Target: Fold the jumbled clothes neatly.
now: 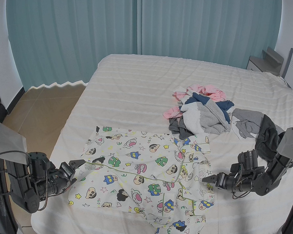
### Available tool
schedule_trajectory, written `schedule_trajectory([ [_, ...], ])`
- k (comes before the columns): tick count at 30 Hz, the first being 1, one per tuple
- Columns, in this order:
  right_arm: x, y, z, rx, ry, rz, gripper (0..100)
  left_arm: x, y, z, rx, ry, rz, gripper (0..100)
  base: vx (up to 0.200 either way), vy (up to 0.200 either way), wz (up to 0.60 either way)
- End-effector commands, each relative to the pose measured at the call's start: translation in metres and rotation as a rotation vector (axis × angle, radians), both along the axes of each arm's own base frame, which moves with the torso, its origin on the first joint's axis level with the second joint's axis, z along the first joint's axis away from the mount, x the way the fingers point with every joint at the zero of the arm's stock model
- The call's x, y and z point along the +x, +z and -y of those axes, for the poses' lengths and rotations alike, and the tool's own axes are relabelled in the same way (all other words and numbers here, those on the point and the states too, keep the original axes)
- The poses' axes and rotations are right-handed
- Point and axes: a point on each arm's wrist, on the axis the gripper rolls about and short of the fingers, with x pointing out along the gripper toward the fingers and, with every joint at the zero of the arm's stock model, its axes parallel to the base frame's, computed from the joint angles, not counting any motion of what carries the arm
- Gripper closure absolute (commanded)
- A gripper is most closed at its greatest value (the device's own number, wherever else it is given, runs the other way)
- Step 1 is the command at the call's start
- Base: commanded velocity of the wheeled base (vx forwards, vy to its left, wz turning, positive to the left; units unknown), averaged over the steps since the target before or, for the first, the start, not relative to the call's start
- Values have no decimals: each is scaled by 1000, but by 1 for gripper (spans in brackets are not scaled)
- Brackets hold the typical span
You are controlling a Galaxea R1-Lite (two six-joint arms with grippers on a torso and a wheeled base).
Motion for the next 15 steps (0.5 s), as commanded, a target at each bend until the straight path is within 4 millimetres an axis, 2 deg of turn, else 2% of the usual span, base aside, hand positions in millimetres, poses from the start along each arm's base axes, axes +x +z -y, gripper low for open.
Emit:
schedule_trajectory([
  [1, 13, -17, -4, 0, 4, -27, 0, -2, -3, -3, -3, 7, -11, 0, 0, 0, 0],
  [15, 29, -38, -11, 17, 9, 67, 0, -3, -6, -3, 0, 12, -25, 0, 0, 0, 0],
])
